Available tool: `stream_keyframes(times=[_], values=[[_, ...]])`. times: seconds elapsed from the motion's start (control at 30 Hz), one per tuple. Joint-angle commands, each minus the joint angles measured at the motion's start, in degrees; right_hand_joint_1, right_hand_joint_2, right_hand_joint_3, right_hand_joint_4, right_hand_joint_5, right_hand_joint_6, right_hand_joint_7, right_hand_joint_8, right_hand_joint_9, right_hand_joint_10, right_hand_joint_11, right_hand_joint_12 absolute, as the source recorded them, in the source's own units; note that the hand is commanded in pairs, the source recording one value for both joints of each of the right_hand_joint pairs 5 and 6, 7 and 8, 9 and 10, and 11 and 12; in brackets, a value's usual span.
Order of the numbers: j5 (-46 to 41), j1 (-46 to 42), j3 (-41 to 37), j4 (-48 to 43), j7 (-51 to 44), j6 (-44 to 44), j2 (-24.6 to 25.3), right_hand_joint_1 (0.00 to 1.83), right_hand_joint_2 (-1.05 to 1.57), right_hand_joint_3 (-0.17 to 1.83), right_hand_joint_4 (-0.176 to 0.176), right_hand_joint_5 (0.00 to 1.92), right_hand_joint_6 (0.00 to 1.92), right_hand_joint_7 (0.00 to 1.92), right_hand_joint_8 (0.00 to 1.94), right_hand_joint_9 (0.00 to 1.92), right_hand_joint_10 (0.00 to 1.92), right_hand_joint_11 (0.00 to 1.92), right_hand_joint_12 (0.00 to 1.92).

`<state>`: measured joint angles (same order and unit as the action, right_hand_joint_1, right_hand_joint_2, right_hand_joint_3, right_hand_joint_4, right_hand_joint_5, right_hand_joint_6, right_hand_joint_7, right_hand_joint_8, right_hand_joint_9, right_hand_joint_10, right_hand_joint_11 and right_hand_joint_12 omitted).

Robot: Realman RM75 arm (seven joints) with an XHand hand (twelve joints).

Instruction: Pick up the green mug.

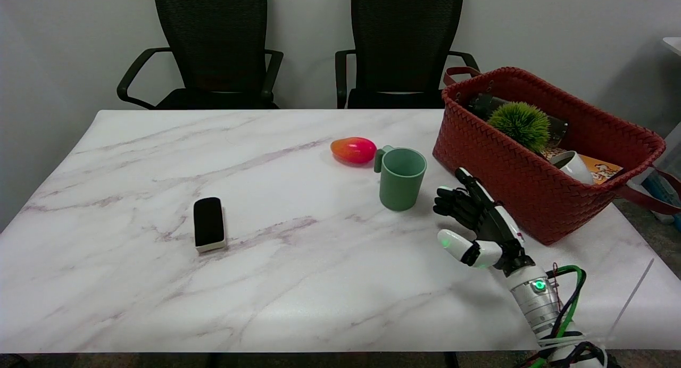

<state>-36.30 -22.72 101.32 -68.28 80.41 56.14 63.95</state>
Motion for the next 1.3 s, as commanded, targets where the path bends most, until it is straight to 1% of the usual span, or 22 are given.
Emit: stream_keyframes(times=[0.03, 0.23, 0.3, 0.37, 0.4, 0.57, 1.03, 1.1, 1.17, 1.3], values=[[-10.89, 7.63, 5.93, -0.43, -21.49, 0.33, 3.45, 1.09, 0.13, 1.03, 0.0, 0.08, 0.08, 0.45, 0.45, 0.5, 0.5, 0.52, 0.52], [-13.74, 8.88, 7.03, -1.64, -27.58, 0.39, 3.45, 1.09, 0.14, 0.99, 0.0, 0.09, 0.09, 0.45, 0.45, 0.5, 0.5, 0.52, 0.52], [-13.92, 9.1, 7.03, -1.82, -28.73, 0.62, 3.39, 1.09, 0.09, 1.02, 0.0, 0.09, 0.09, 0.45, 0.45, 0.5, 0.5, 0.52, 0.52], [-14.25, 9.35, 6.96, -1.99, -29.52, 0.73, 3.29, 1.08, -0.04, 1.07, 0.0, 0.09, 0.09, 0.45, 0.45, 0.5, 0.5, 0.52, 0.52], [-14.26, 9.56, 6.95, -2.13, -29.88, 0.79, 3.29, 1.07, -0.07, 1.07, 0.0, 0.09, 0.09, 0.45, 0.45, 0.5, 0.5, 0.52, 0.52], [-14.26, 10.69, 7.09, -1.7, -30.28, 0.33, 3.29, 1.06, -0.1, 0.98, 0.0, 0.08, 0.08, 0.45, 0.45, 0.5, 0.5, 0.52, 0.52], [-14.26, 13.58, 8.07, 0.6, -30.28, -1.8, 3.29, 1.05, -0.14, 0.96, 0.0, 0.08, 0.08, 0.42, 0.42, 0.5, 0.5, 0.52, 0.52], [-14.26, 13.89, 8.07, 1.0, -30.13, -2.21, 3.44, 1.05, -0.14, 0.96, 0.0, 0.08, 0.08, 0.38, 0.38, 0.47, 0.47, 0.51, 0.51], [-14.26, 13.99, 8.07, 1.53, -30.05, -2.23, 3.67, 1.05, -0.14, 0.95, 0.0, 0.06, 0.06, 0.3, 0.3, 0.43, 0.43, 0.5, 0.5], [-14.26, 14.38, 7.79, 2.52, -29.88, -2.23, 3.93, 1.05, -0.15, 0.95, 0.0, 0.02, 0.02, 0.27, 0.27, 0.41, 0.41, 0.49, 0.49]])
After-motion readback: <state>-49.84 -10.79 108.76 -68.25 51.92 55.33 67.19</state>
